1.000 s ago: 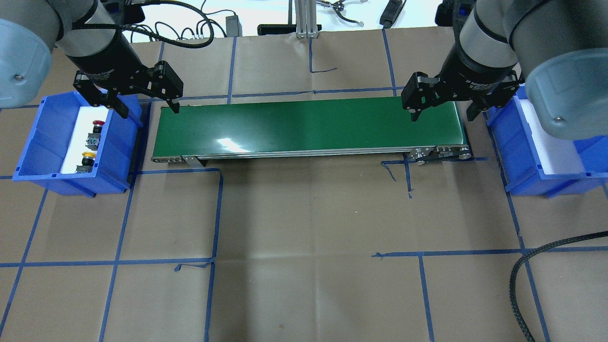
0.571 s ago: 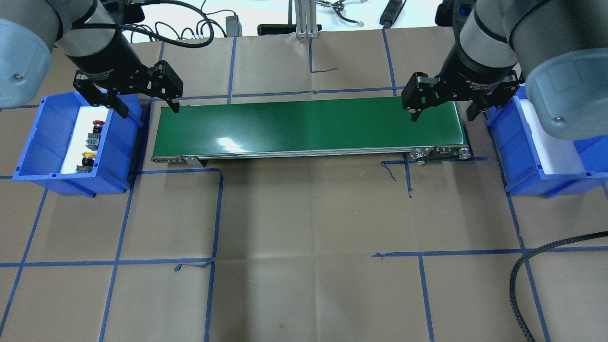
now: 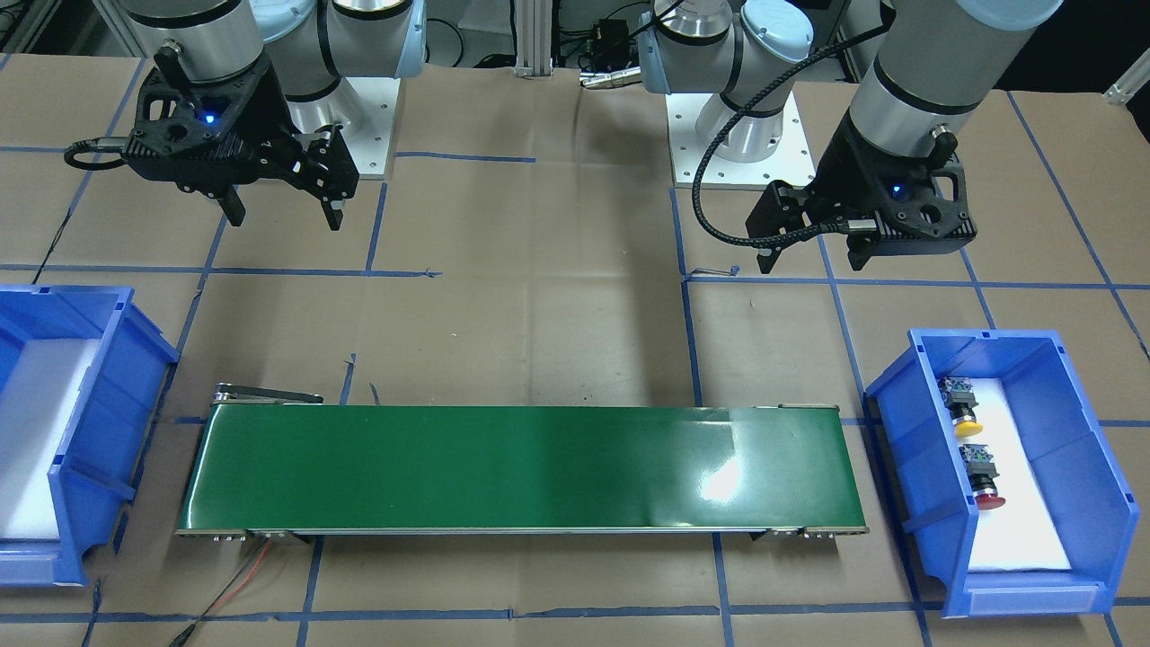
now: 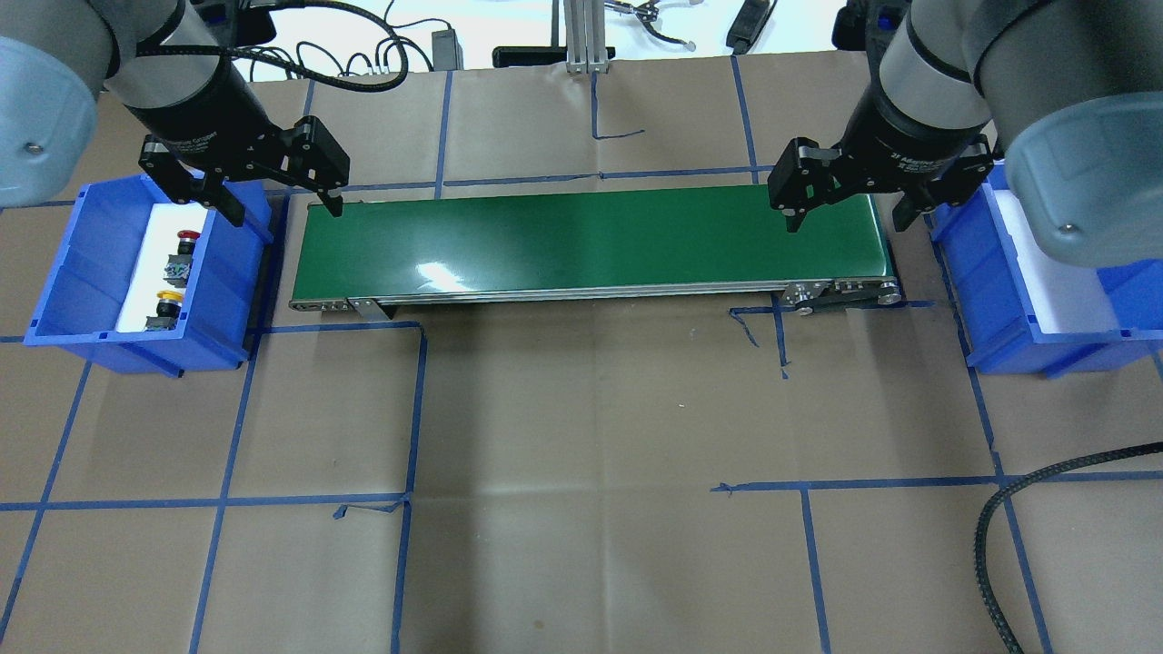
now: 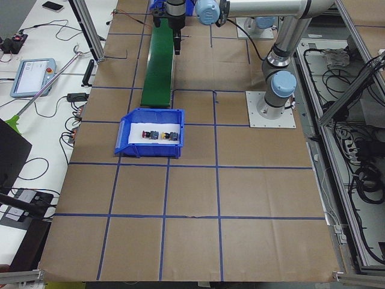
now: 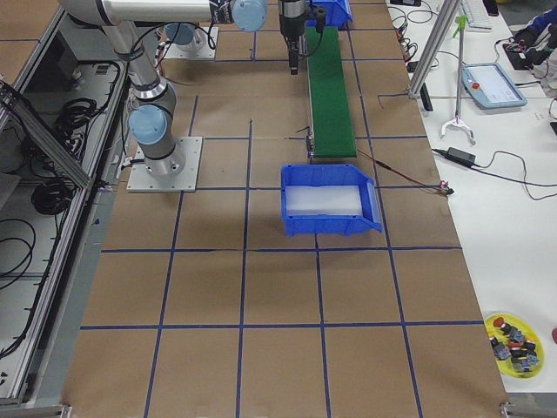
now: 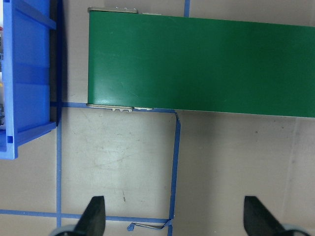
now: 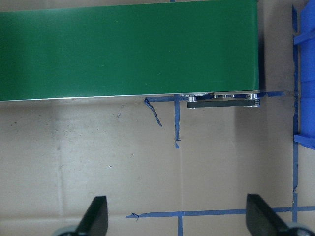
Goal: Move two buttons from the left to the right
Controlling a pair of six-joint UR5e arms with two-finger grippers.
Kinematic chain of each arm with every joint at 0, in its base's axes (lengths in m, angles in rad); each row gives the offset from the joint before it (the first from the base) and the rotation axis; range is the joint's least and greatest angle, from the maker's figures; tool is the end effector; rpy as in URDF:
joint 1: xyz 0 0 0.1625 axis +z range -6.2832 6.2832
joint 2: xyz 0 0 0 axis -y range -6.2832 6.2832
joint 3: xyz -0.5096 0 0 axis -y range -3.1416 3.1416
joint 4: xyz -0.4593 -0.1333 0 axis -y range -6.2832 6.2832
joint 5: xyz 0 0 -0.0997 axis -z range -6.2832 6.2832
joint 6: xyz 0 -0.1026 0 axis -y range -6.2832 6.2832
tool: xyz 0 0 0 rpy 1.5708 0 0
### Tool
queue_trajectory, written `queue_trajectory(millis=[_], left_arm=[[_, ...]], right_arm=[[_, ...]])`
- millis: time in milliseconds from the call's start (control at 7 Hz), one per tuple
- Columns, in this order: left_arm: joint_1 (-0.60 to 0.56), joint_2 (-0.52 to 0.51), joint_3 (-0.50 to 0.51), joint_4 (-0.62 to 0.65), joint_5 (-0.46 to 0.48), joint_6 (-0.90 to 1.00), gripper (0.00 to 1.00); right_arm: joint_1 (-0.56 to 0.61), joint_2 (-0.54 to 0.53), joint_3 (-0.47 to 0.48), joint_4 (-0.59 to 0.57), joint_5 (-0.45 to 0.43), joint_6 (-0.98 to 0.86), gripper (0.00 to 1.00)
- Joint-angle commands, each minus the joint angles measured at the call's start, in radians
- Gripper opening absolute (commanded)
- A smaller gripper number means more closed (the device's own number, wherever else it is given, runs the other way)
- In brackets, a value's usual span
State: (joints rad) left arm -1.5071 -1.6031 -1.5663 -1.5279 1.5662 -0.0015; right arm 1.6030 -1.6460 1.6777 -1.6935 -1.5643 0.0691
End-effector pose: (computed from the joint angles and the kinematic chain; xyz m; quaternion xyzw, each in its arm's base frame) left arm -0.0968 -0.5842 0.5580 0.0326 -0.9994 0.0076 0.0021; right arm 0.1509 -0.5248 0.5630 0.0183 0.9988 -0.0453 0.0055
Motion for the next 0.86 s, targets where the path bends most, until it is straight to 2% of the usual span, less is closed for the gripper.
queue_trajectory(millis=[0,143,286,429,714], left_arm=[[0.011,-0.009,0.005,0.0,0.0,0.0,1.0],[0.027,-0.011,0.009,0.0,0.006,0.062,1.0],[0.1,-0.011,0.009,0.0,0.005,0.146,1.0],[0.225,-0.017,0.009,0.0,0.002,0.206,1.0],[0.435,-0.029,-0.012,0.003,0.002,0.455,1.0]], right_arm=[[0.0,0.0,-0.001,0.0,0.0,0.0,1.0],[0.0,0.0,0.0,0.0,0.0,0.0,1.0],[0.0,0.0,-0.001,0.0,0.001,0.0,1.0],[-0.001,0.0,-0.001,0.0,0.001,0.0,1.0],[-0.001,0.0,0.0,0.0,-0.002,0.0,1.0]])
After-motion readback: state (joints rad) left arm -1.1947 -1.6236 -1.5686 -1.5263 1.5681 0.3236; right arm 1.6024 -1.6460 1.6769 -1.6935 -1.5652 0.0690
